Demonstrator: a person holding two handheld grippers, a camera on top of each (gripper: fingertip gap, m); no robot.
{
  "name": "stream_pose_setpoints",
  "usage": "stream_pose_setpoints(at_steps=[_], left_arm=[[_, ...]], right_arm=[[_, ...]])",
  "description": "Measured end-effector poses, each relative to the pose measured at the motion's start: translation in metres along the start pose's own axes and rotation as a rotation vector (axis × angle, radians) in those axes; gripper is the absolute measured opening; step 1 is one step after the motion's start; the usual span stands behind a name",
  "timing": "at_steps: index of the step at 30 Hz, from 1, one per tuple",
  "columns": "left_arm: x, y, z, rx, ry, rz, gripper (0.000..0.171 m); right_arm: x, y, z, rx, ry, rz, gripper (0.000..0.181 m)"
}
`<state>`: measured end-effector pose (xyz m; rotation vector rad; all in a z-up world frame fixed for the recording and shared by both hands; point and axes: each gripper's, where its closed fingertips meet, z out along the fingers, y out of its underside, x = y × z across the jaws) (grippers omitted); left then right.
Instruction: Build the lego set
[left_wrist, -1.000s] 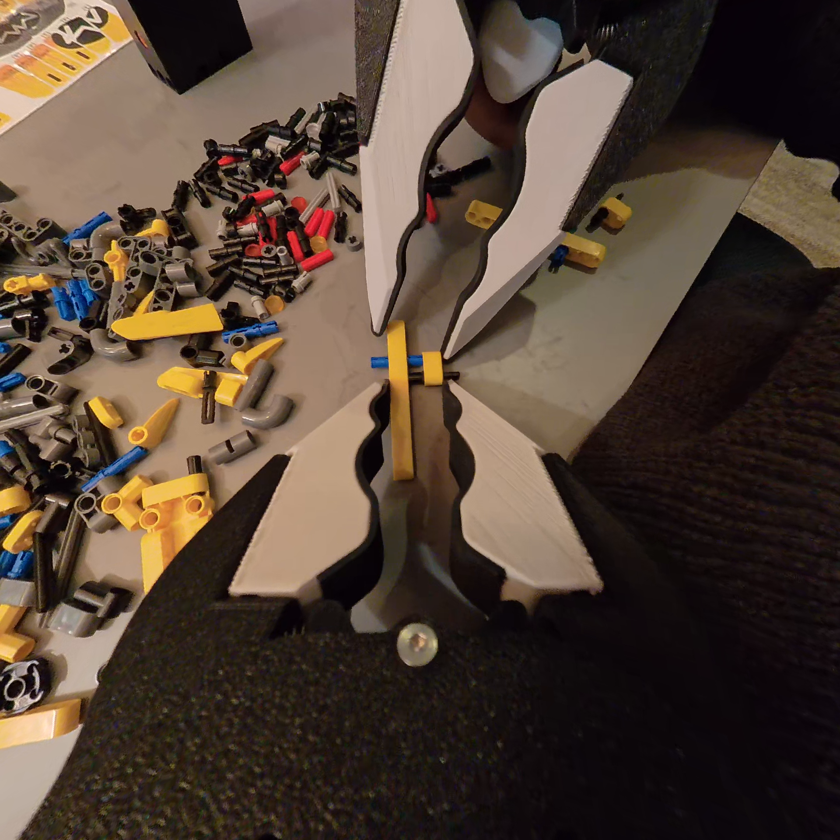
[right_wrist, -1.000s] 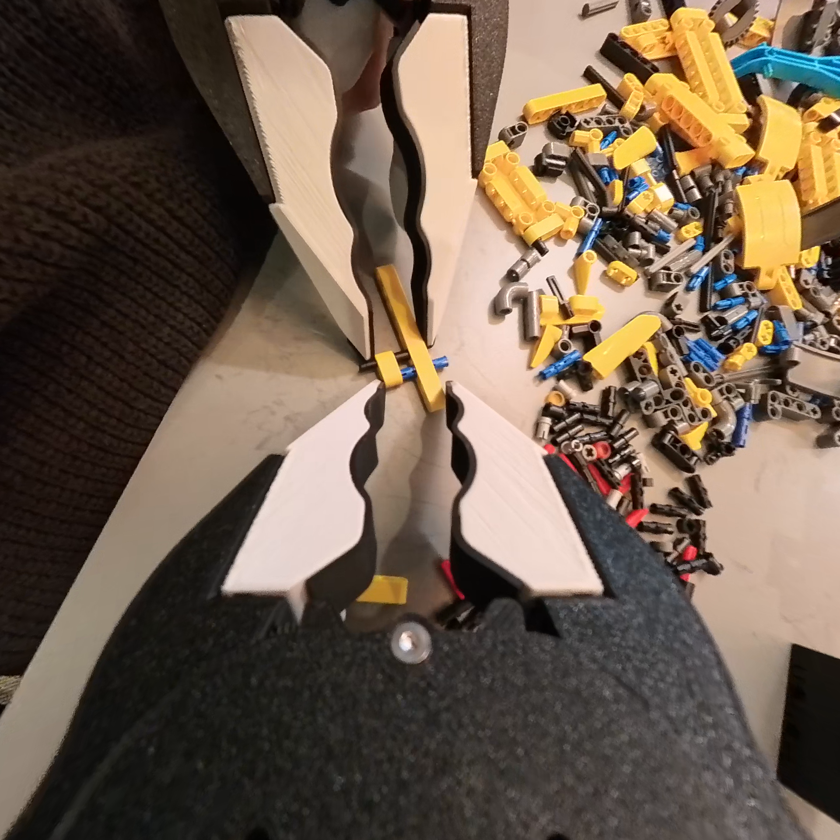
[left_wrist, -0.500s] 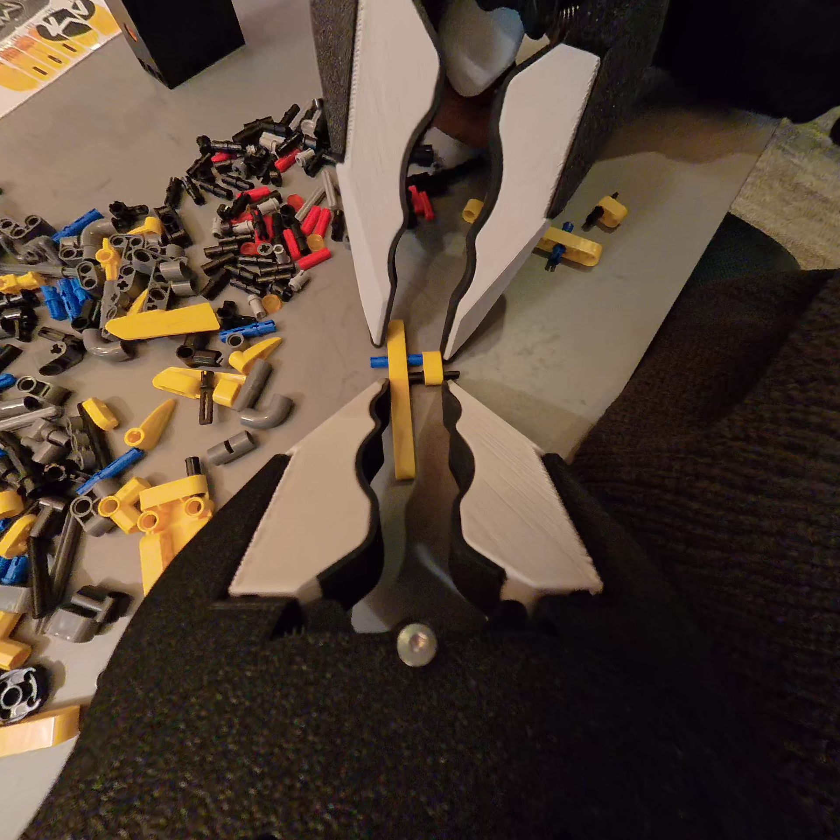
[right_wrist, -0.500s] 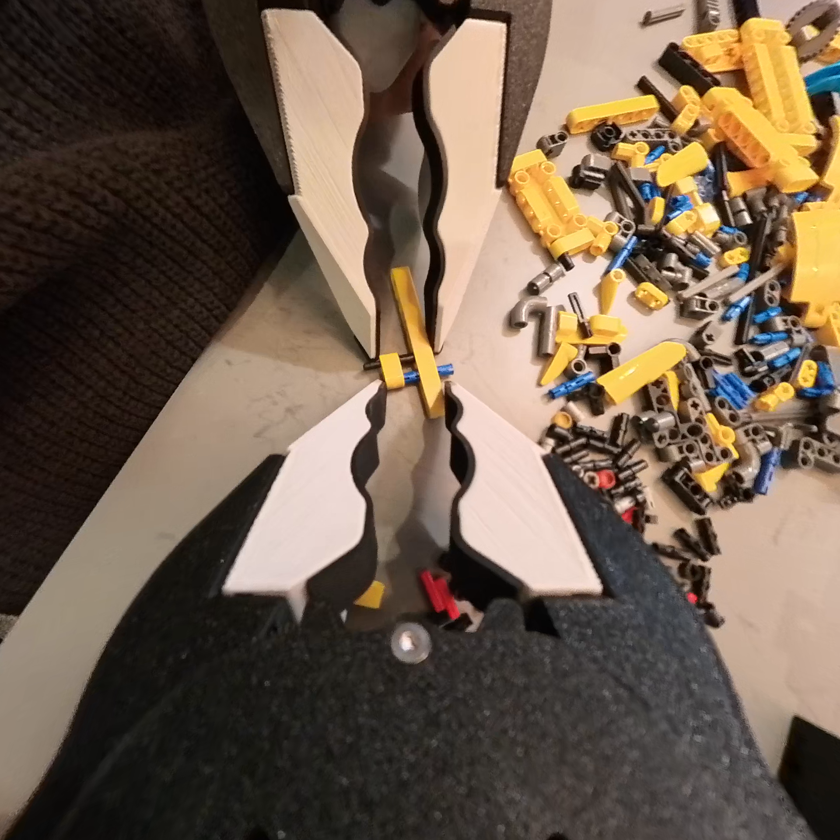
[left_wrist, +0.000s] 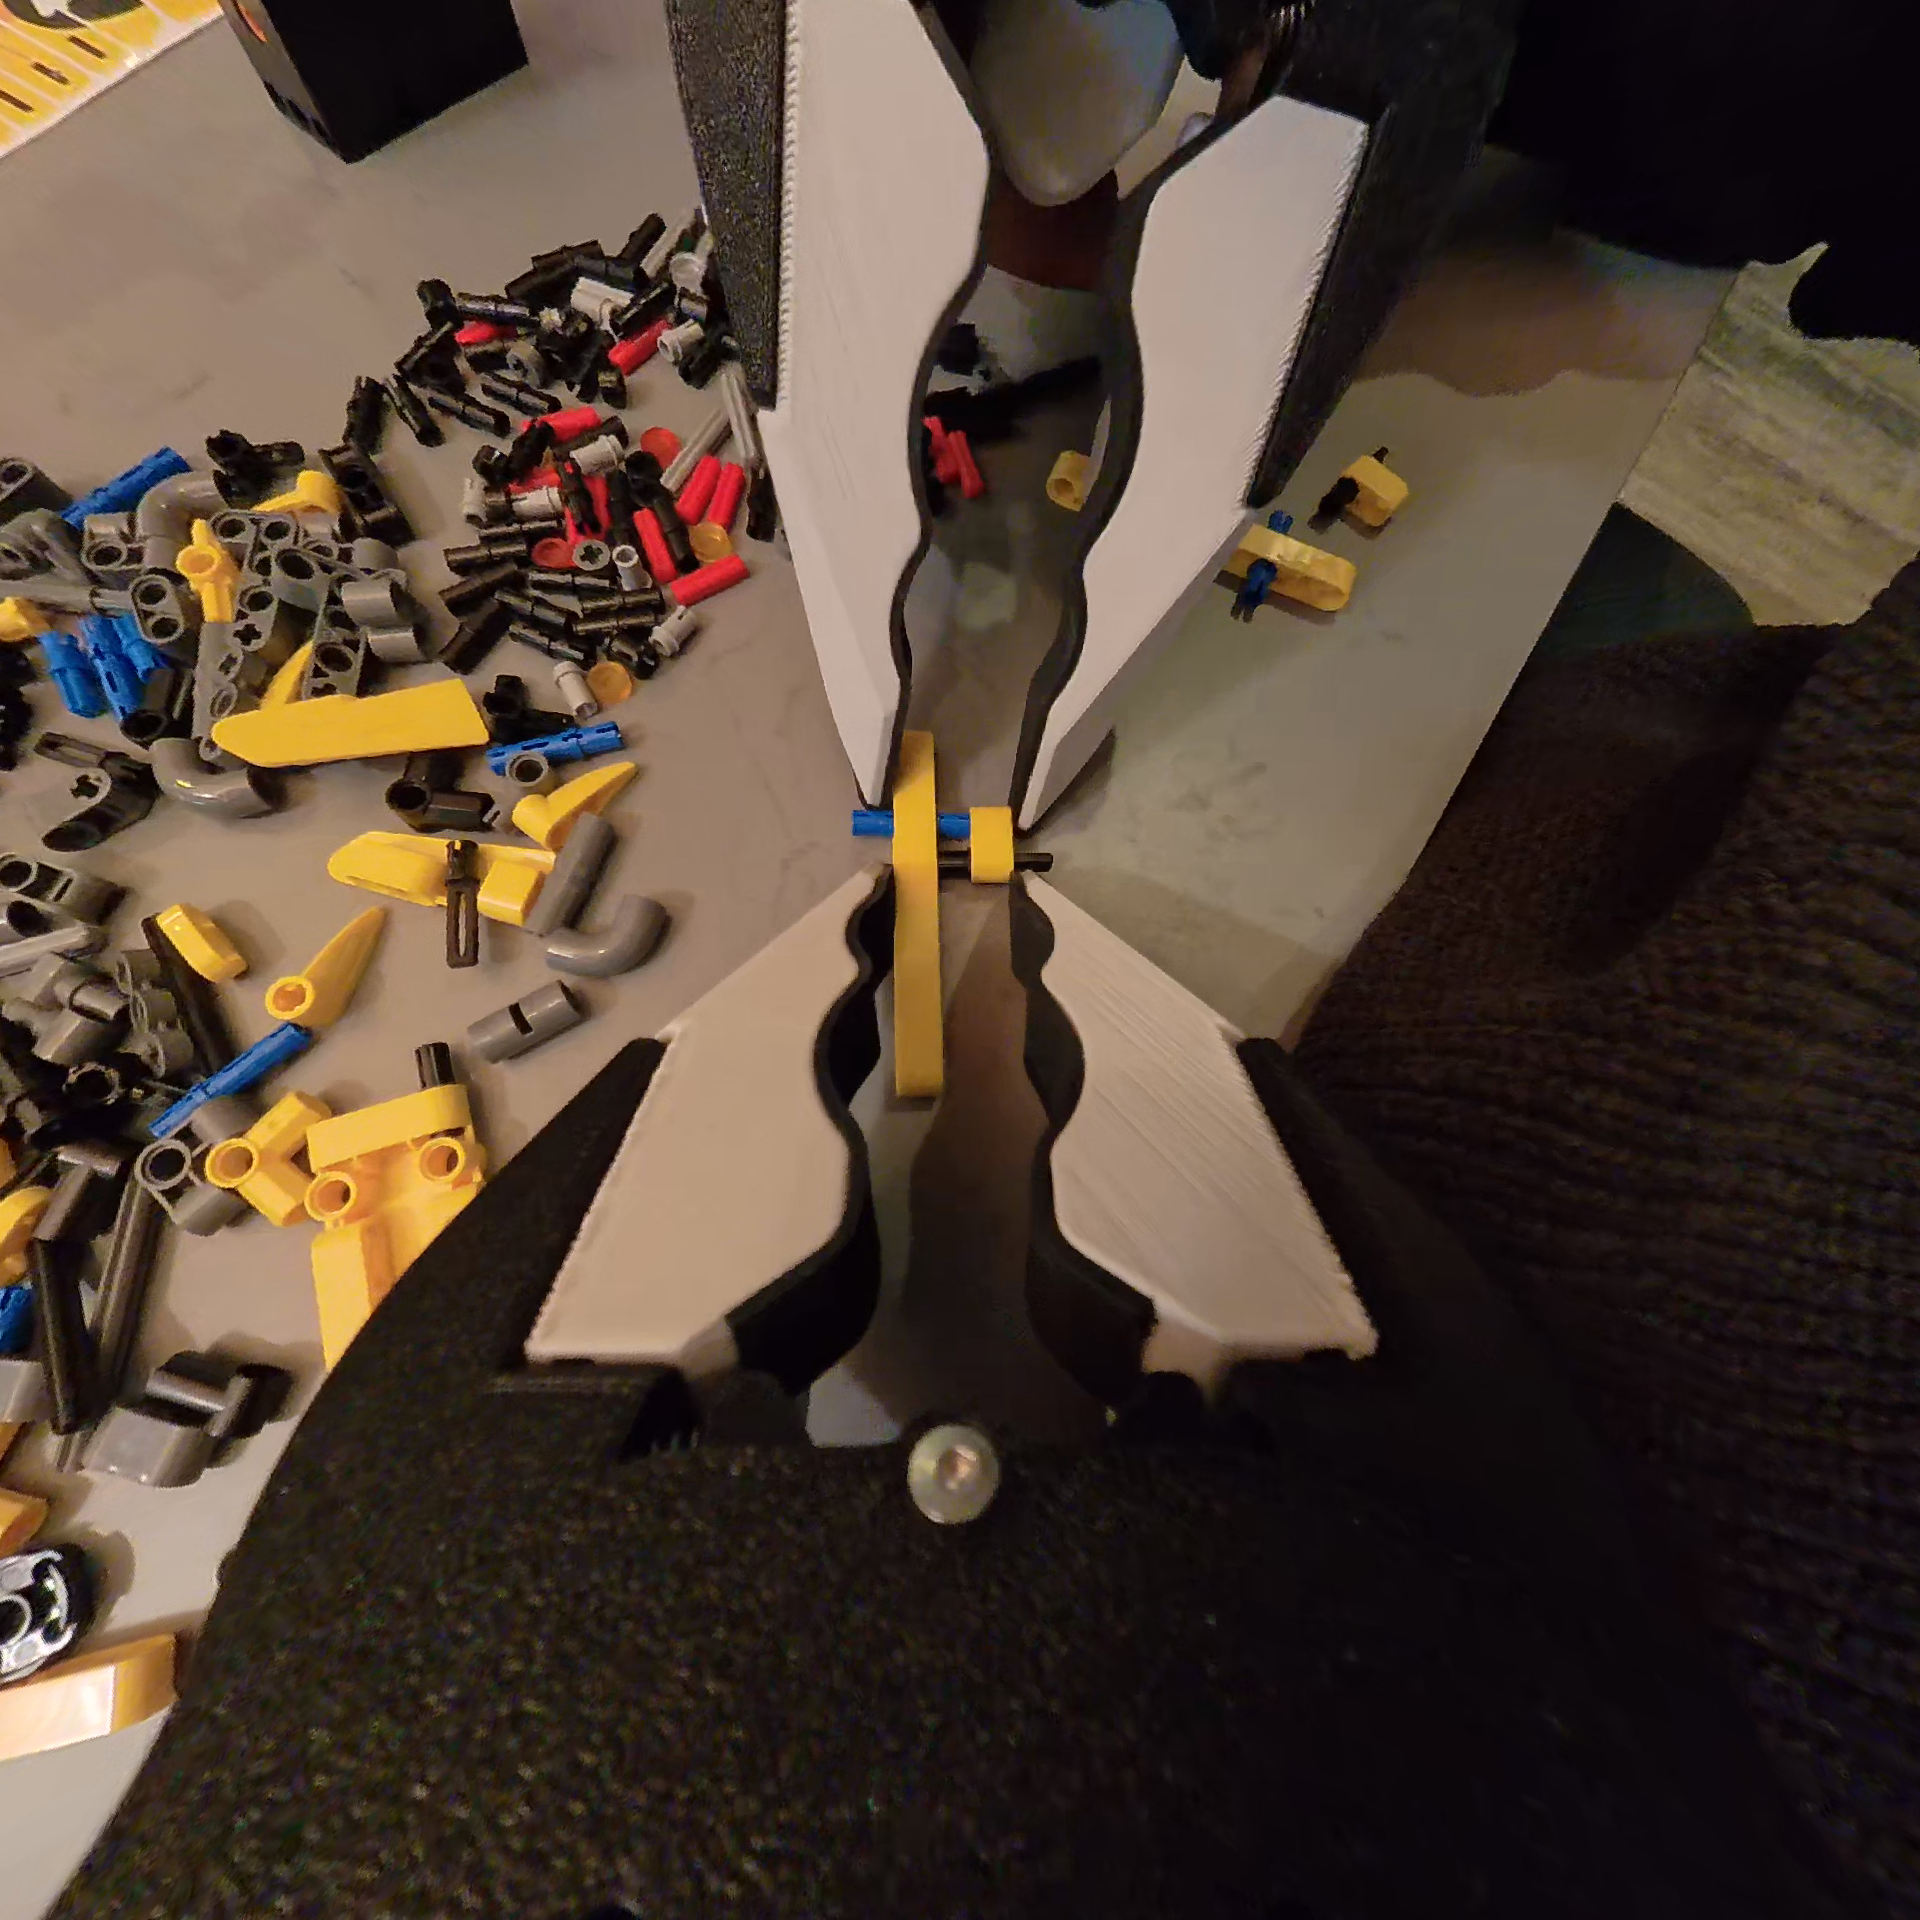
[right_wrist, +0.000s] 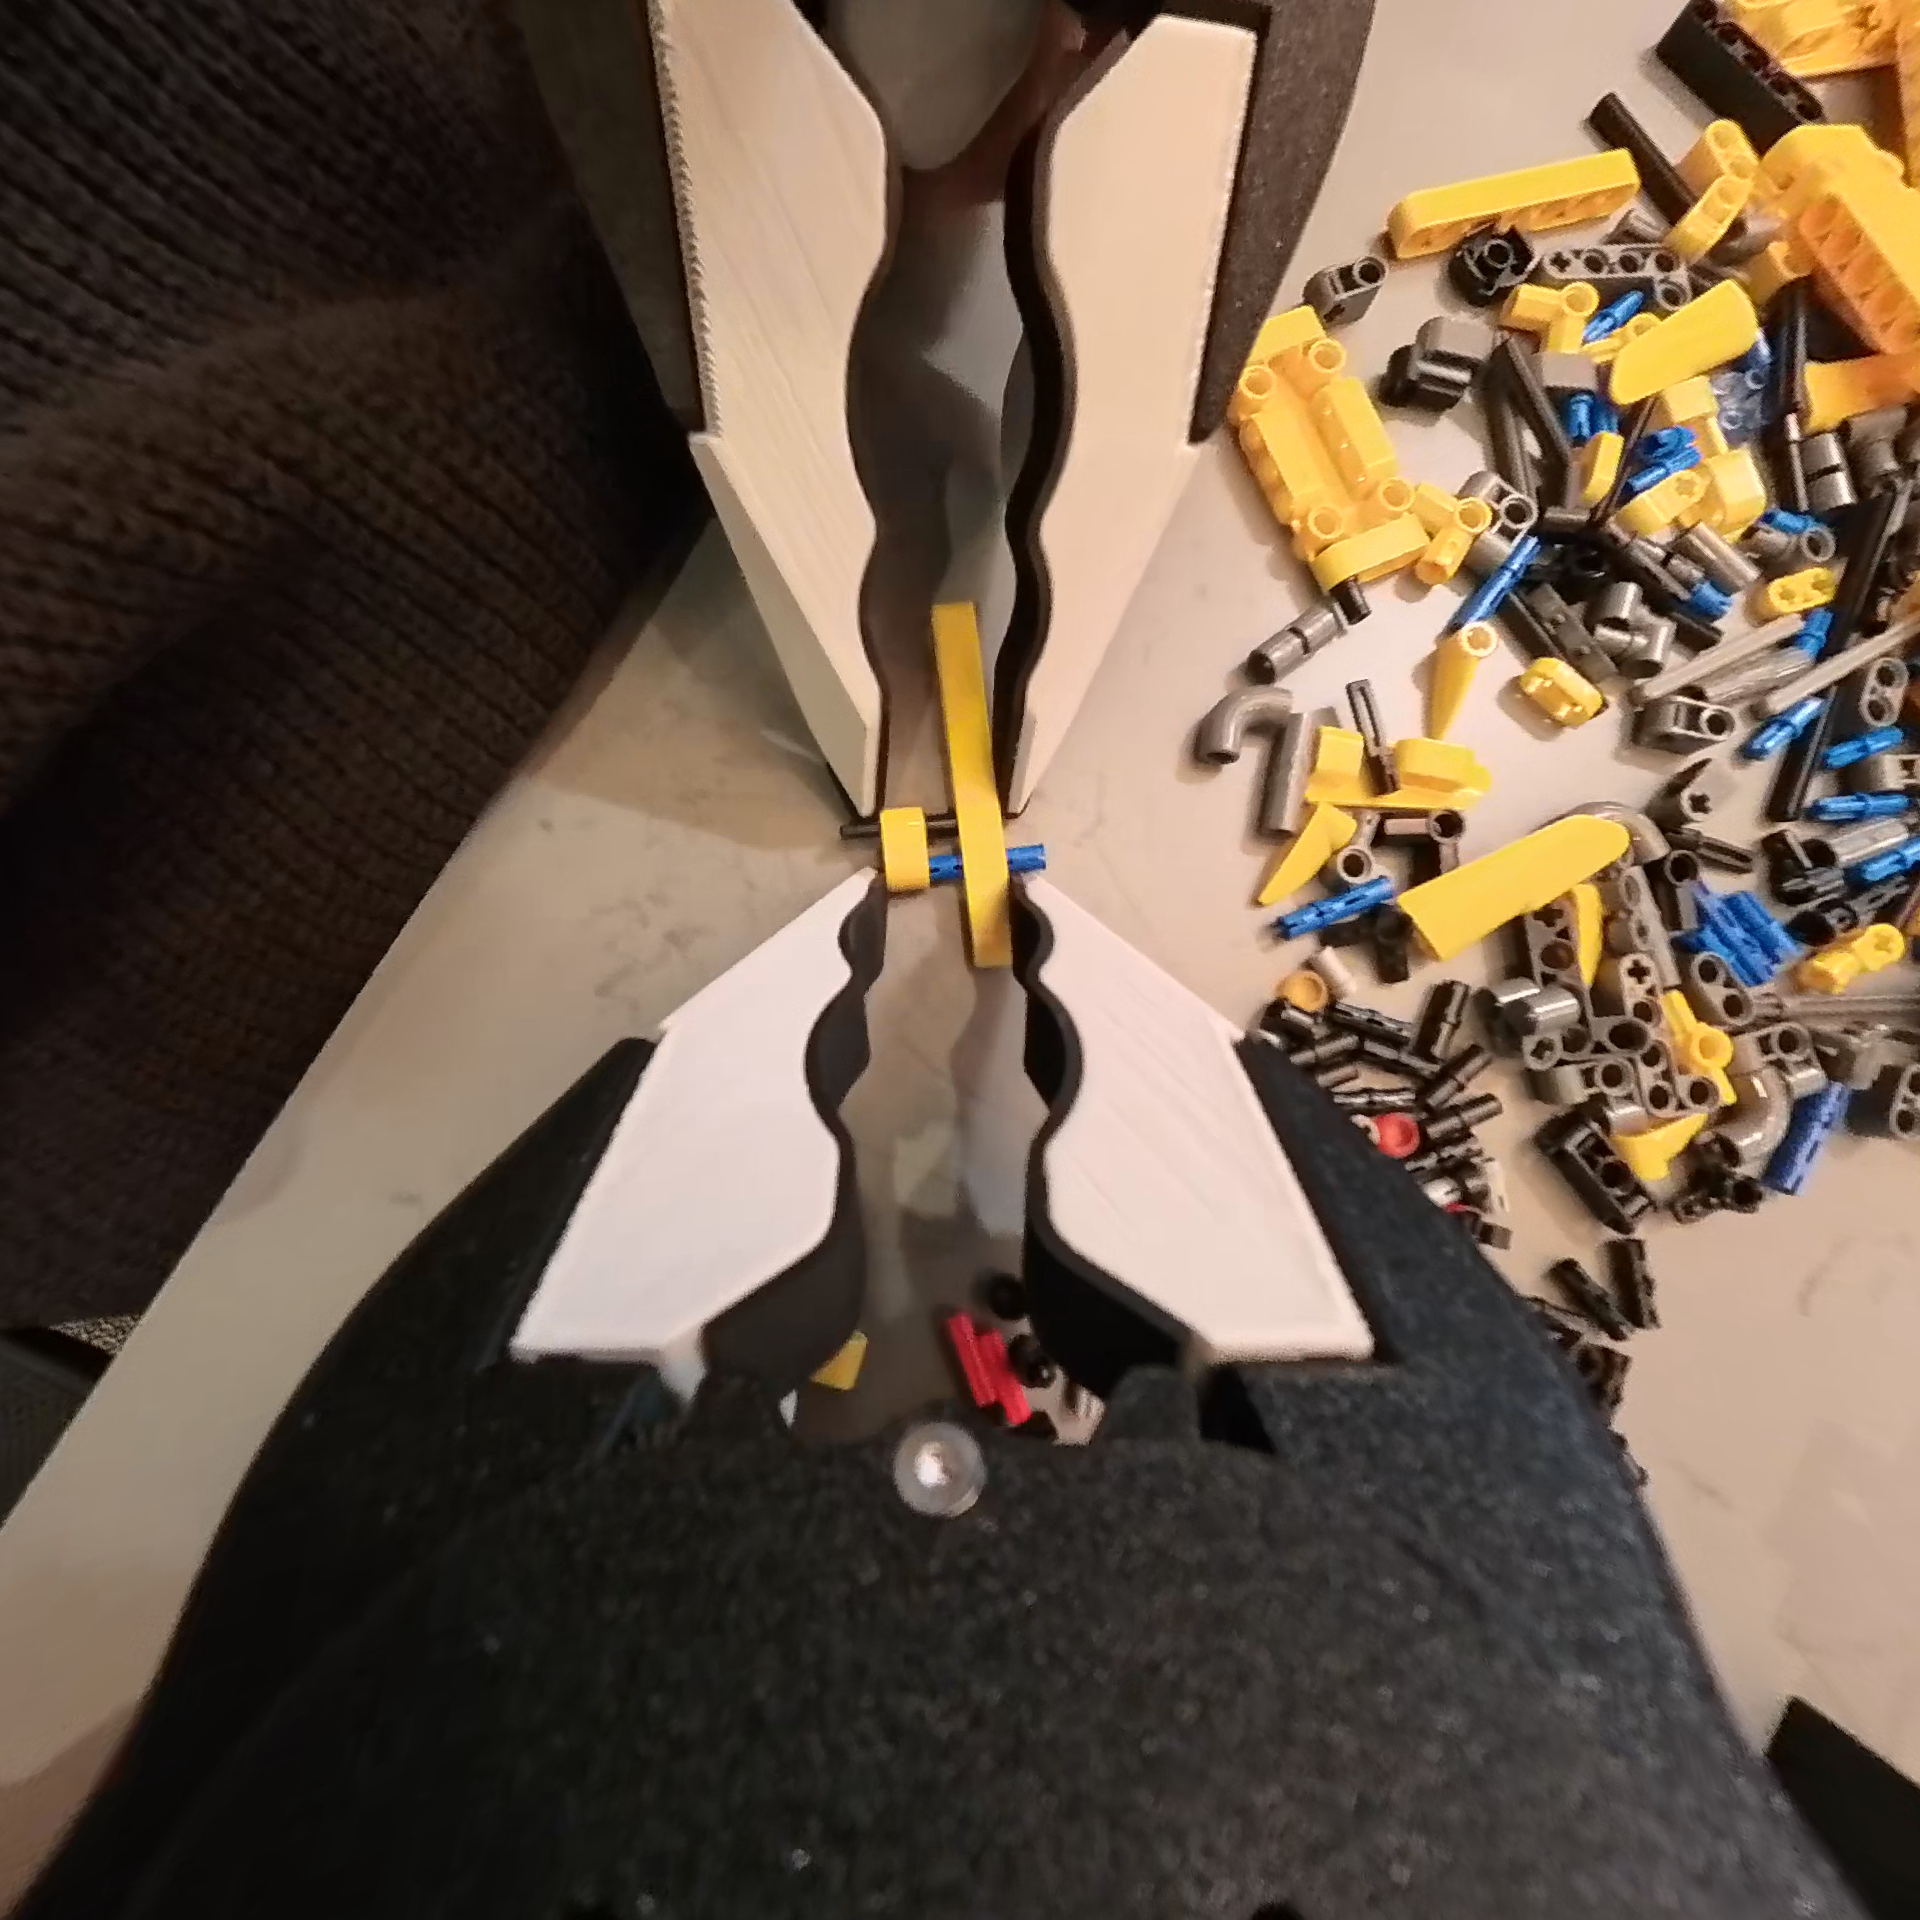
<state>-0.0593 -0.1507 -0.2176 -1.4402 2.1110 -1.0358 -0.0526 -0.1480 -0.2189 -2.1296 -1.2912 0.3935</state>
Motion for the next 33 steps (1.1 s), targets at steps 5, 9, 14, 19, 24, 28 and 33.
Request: stream_pose_setpoints(at_steps=[5, 9, 14, 19, 24, 28, 33], left_arm=[[-0.0001, 0.0002, 0.0003, 0.002, -0.014, 0.017, 0.021], [-0.0001, 0.0002, 0.0002, 0.003, 0.001, -0.001, 0.021], [-0.0002, 0.0003, 0.0005, 0.003, -0.006, 0.005, 0.021], [-0.0003, 0.0003, 0.0006, 0.003, -0.009, 0.009, 0.021], [-0.0003, 0.0004, 0.0007, 0.004, -0.012, 0.014, 0.021], [-0.0003, 0.0005, 0.0007, 0.003, -0.006, 0.008, 0.021], [-0.0005, 0.0003, 0.0006, 0.003, -0.004, 0.005, 0.021]], right_arm=[[-0.0001, -0.0004, 0.0, 0.02, 0.007, 0.006, 0.023], [-0.0002, -0.0008, 0.0, 0.03, 0.015, -0.001, 0.023], [-0.0013, -0.0009, 0.0002, 0.015, 0.024, -0.01, 0.022], [-0.0014, -0.0009, 0.0003, 0.013, 0.018, 0.004, 0.022], [-0.0015, -0.0011, 0.0003, 0.011, 0.013, 0.005, 0.022], [-0.0016, -0.0013, 0.0004, 0.018, 0.01, 0.001, 0.021], [-0.0014, -0.0015, 0.0005, 0.029, 0.007, -0.004, 0.021]])
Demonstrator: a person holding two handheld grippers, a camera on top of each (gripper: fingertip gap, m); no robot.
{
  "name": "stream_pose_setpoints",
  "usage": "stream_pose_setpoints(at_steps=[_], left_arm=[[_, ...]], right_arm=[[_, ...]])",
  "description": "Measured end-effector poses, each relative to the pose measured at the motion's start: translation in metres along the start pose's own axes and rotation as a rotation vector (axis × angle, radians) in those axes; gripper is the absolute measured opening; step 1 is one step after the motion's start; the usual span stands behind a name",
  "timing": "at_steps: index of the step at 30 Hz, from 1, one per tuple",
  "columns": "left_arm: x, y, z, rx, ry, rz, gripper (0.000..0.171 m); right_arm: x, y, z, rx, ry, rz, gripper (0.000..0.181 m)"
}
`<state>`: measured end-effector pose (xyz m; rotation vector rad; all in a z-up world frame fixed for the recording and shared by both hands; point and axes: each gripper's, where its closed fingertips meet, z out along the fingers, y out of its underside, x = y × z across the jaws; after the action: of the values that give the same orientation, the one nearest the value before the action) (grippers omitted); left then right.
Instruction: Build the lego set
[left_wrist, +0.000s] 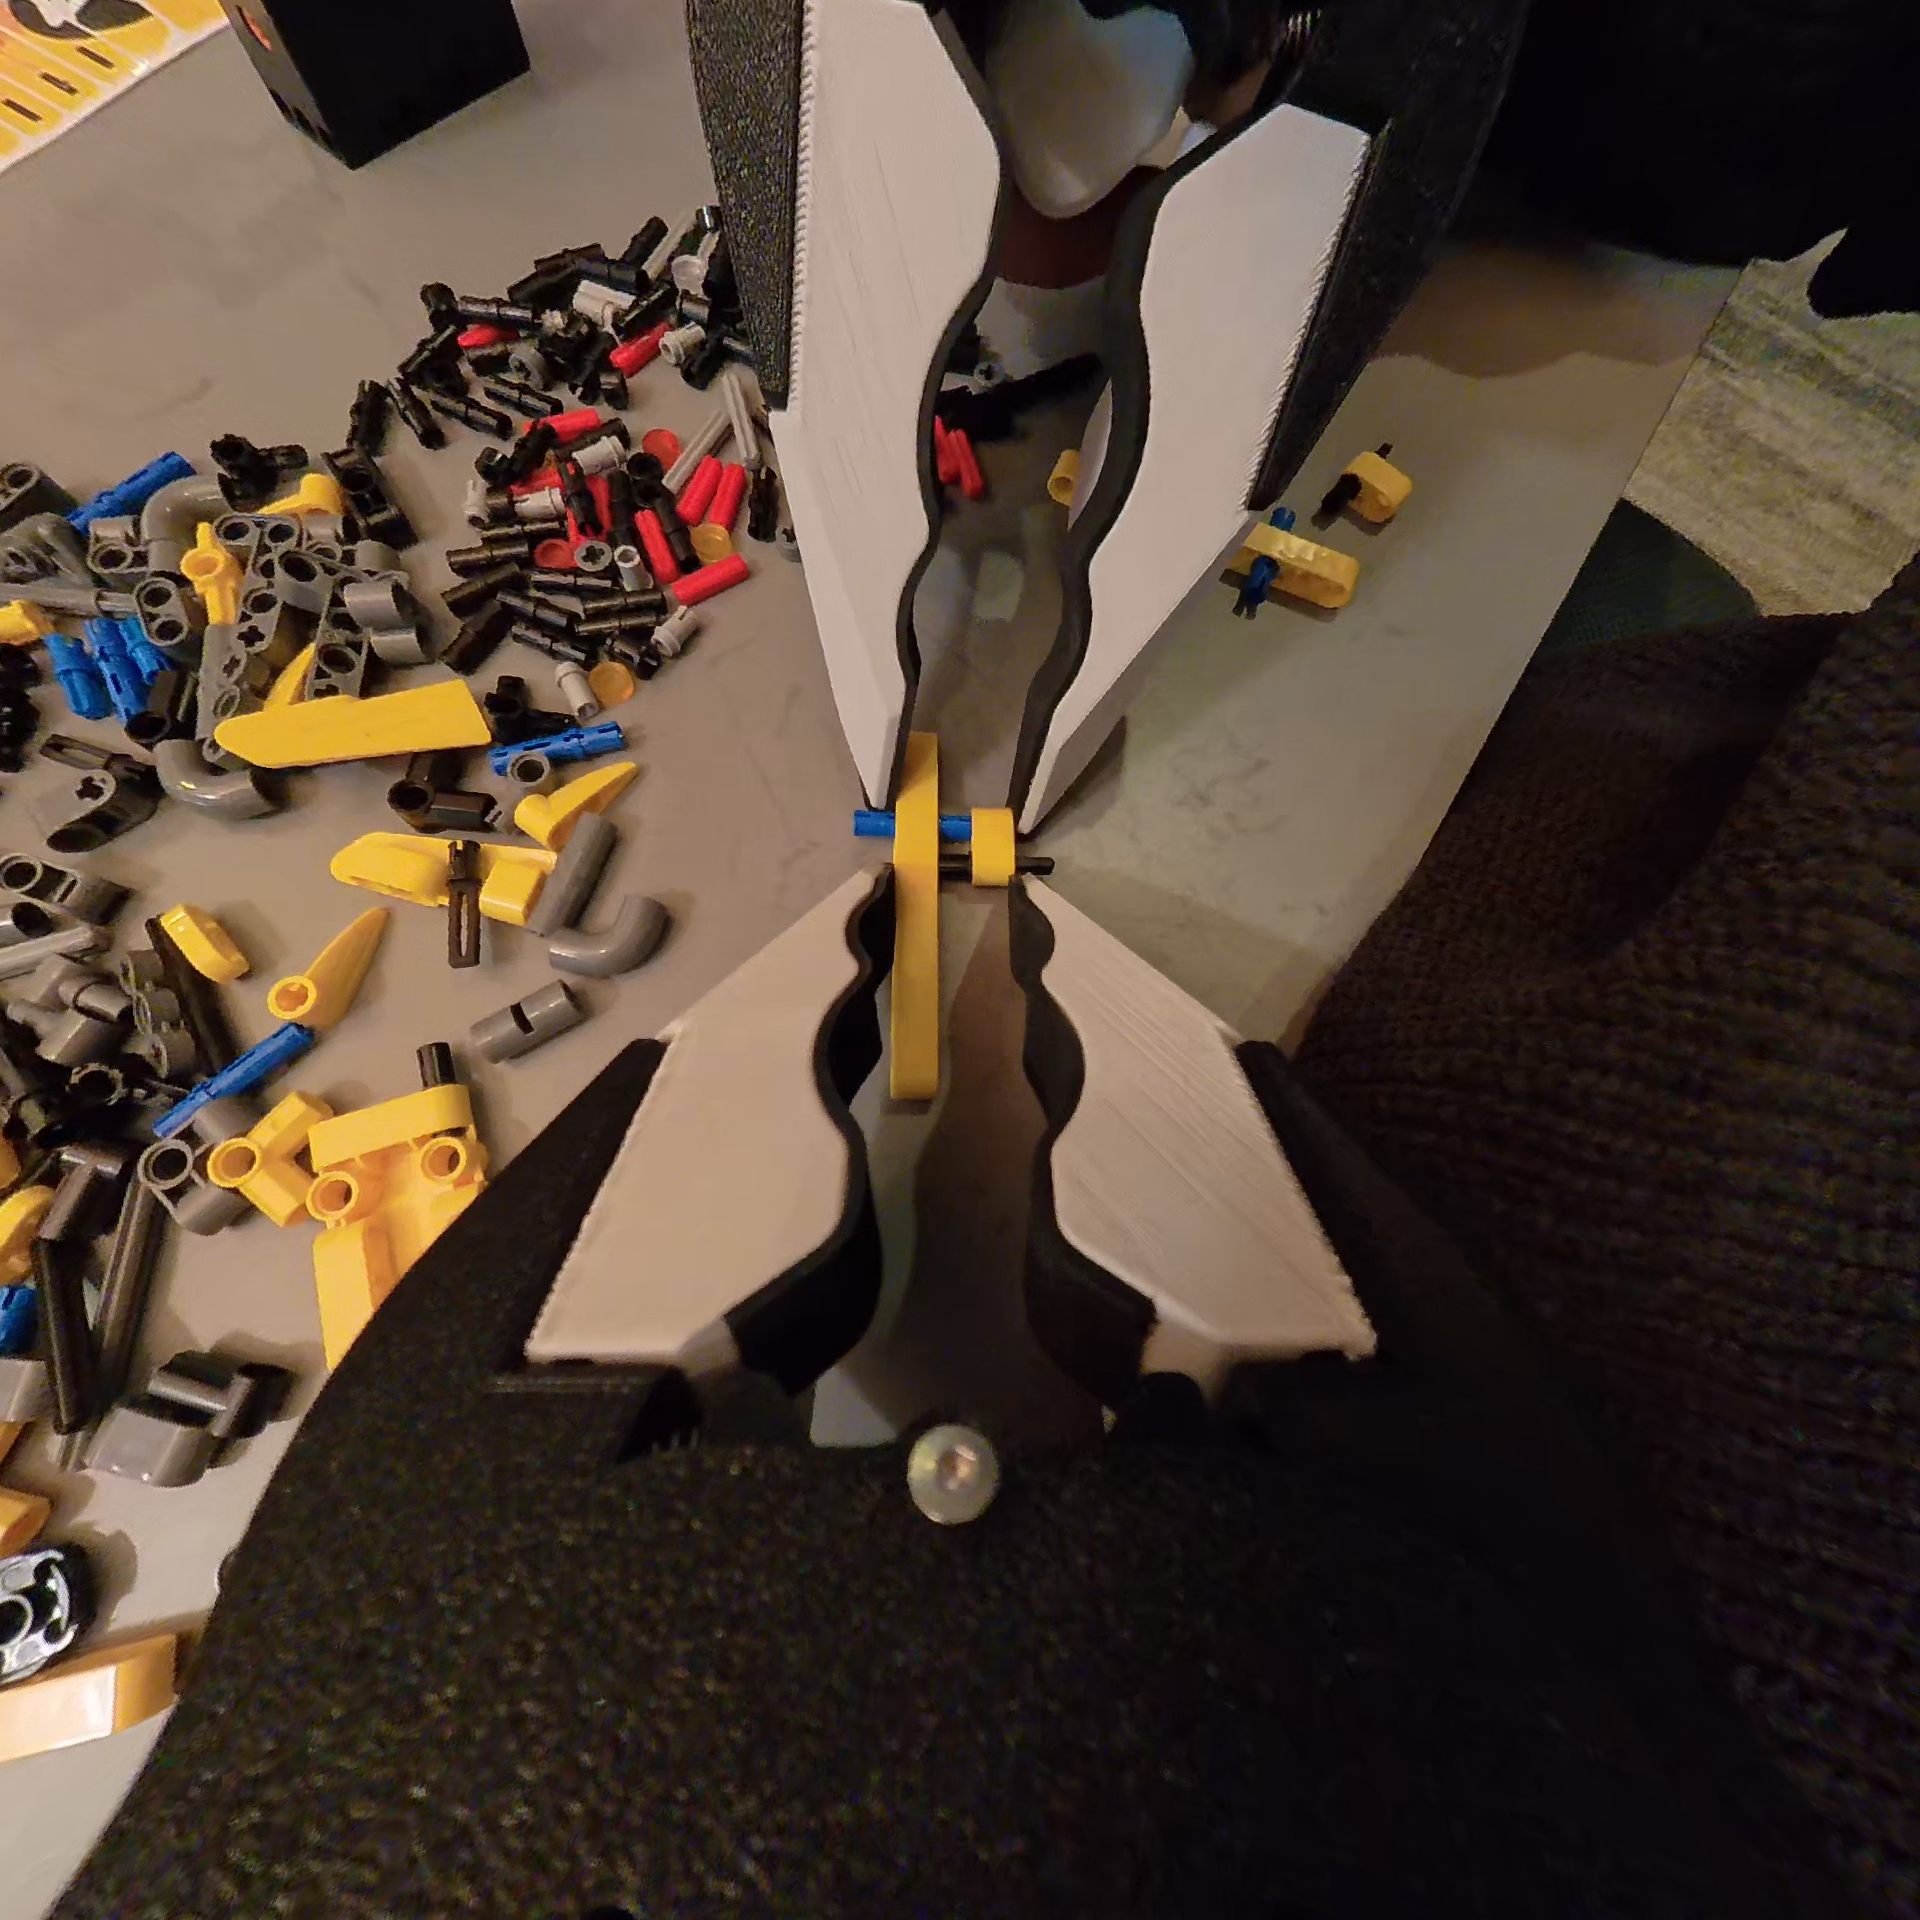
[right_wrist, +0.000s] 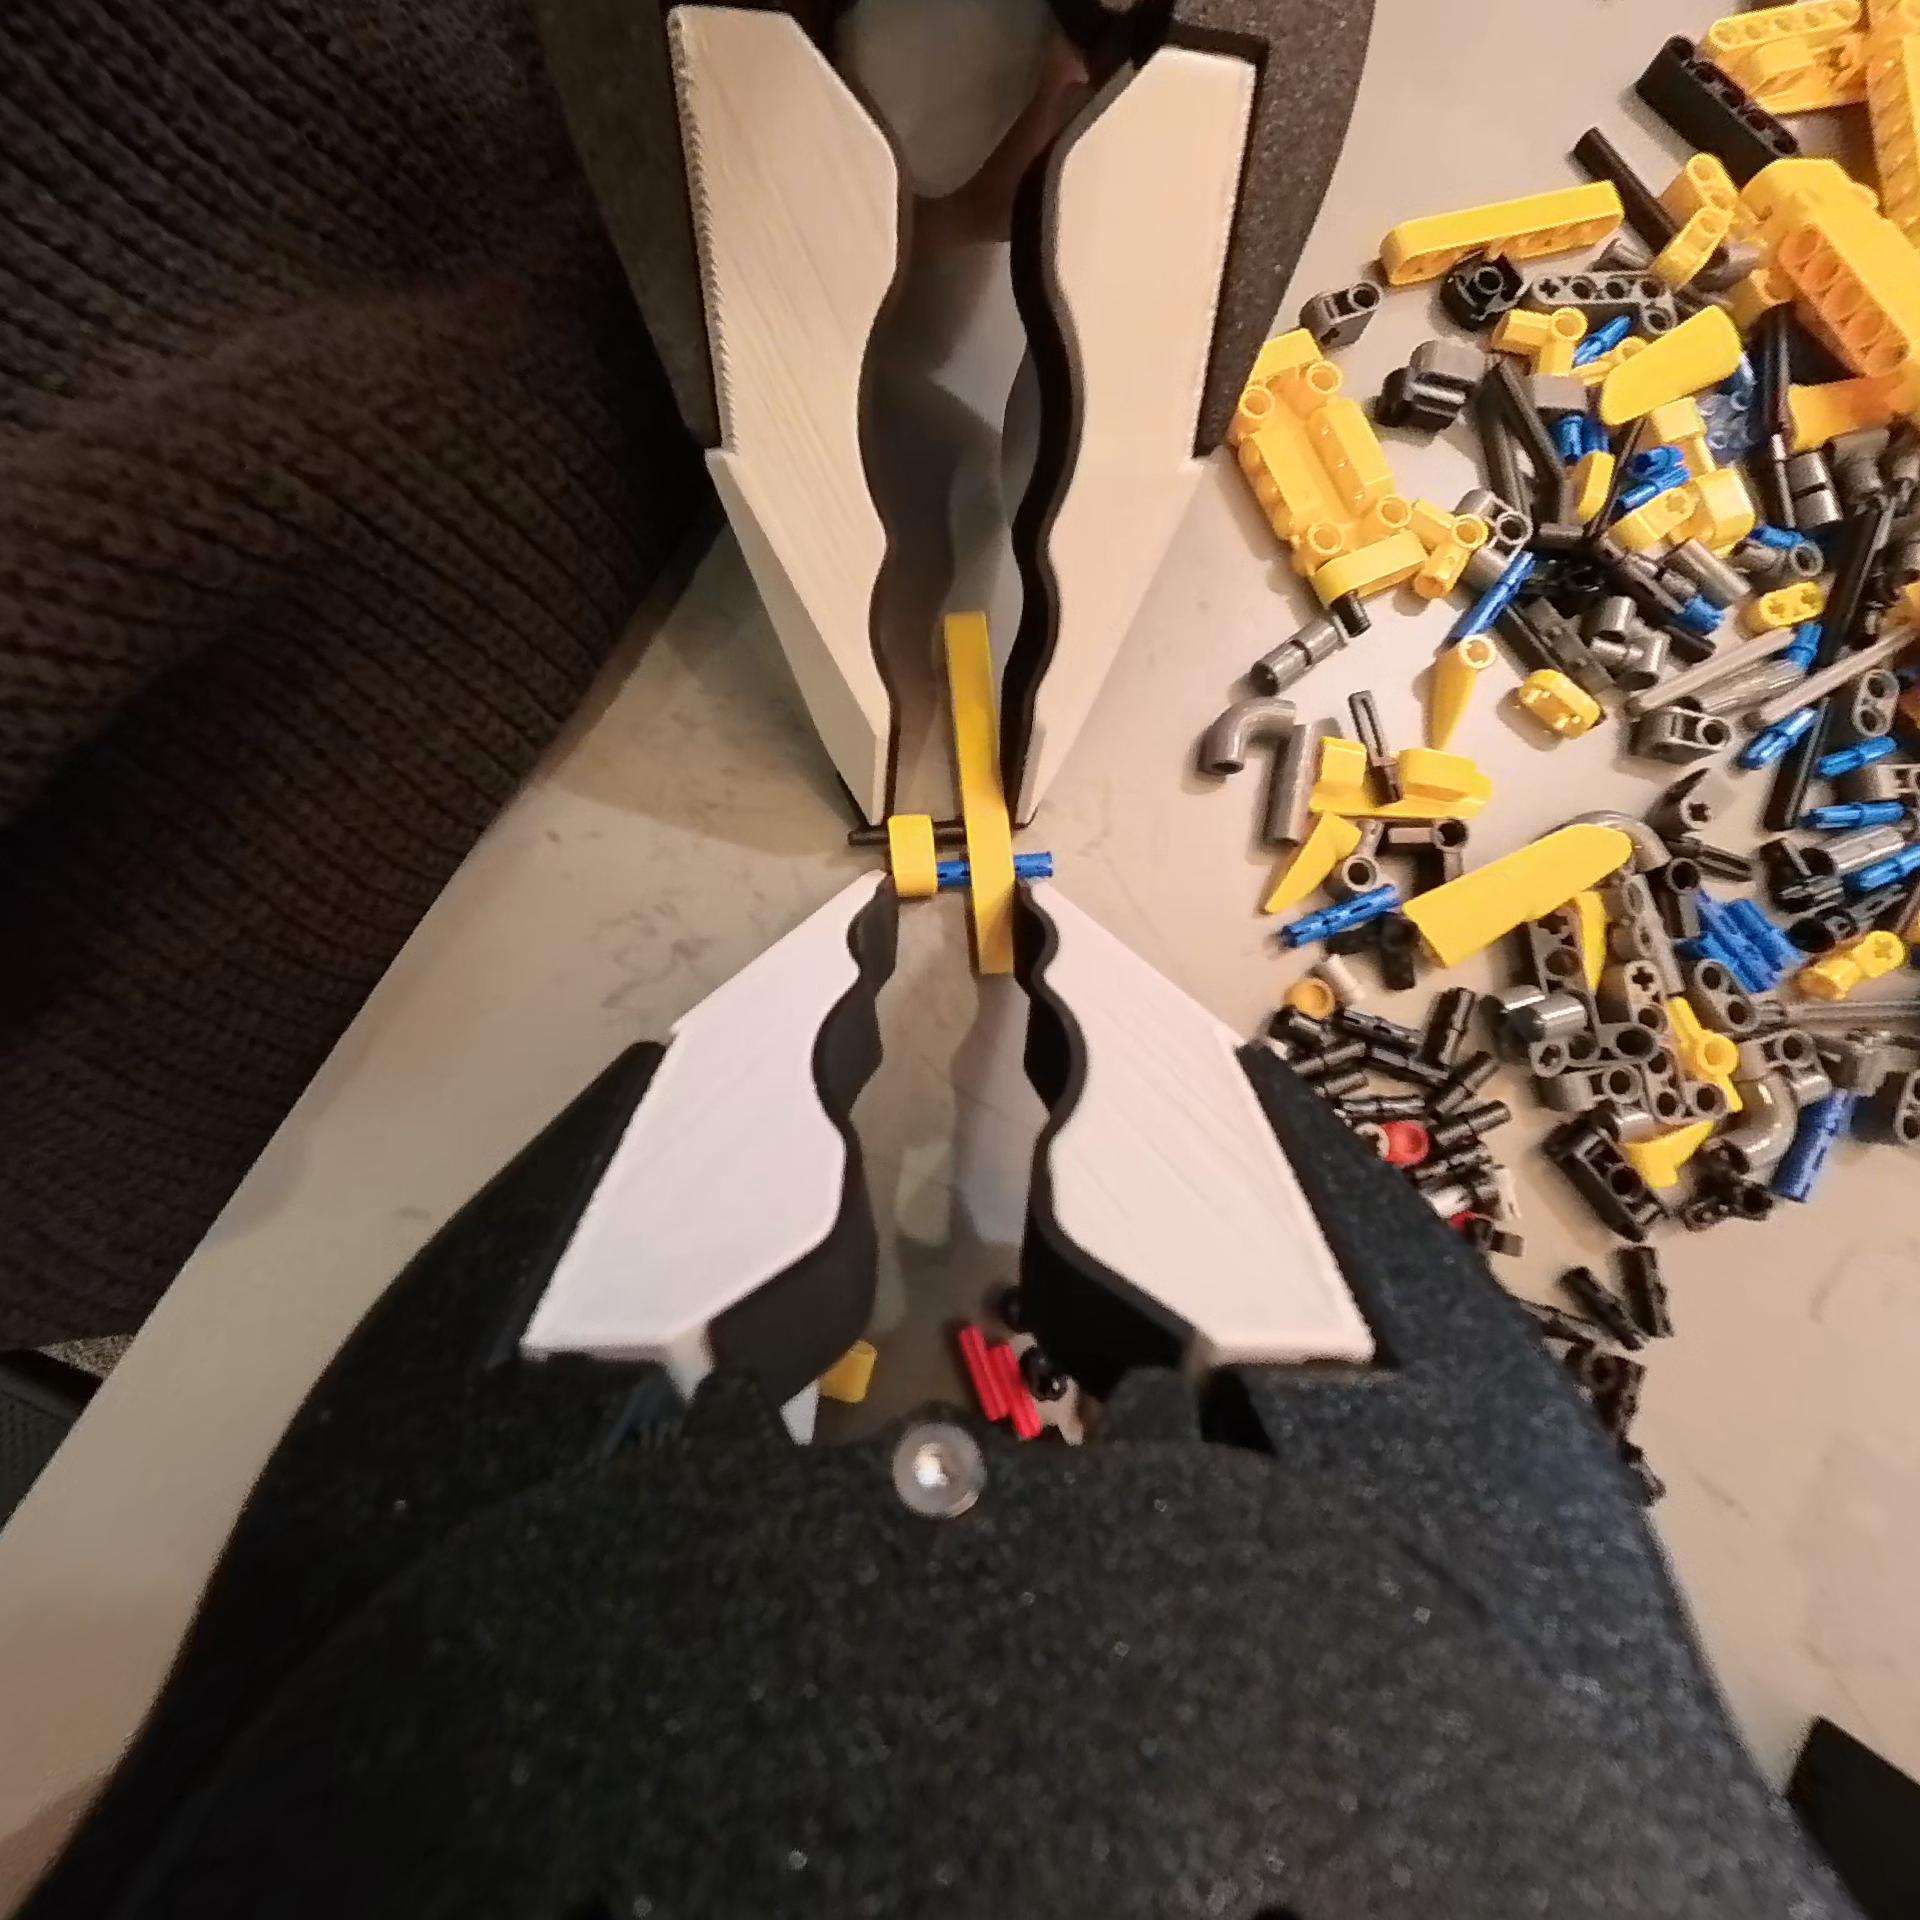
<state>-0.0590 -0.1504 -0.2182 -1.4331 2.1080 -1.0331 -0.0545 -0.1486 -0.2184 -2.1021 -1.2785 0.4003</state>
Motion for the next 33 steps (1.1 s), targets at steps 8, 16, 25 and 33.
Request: stream_pose_setpoints(at_steps=[8, 16, 25, 33], left_arm=[[-0.0001, 0.0001, 0.0, -0.003, -0.006, 0.008, 0.02], [-0.0002, -0.0001, -0.0001, 0.0, -0.013, 0.013, 0.021], [0.0051, 0.0016, -0.0014, 0.0, -0.005, 0.06, 0.021], [0.0055, 0.0009, -0.0013, 0.019, -0.026, 0.076, 0.02]], right_arm=[[0.0001, -0.0007, 0.0, 0.006, 0.017, -0.007, 0.021], [-0.0002, 0.0, 0.0, -0.031, 0.039, -0.01, 0.021], [-0.0055, -0.0012, 0.0002, -0.006, 0.075, 0.042, 0.021], [-0.0056, -0.0015, 0.0003, -0.022, 0.082, 0.028, 0.021]])
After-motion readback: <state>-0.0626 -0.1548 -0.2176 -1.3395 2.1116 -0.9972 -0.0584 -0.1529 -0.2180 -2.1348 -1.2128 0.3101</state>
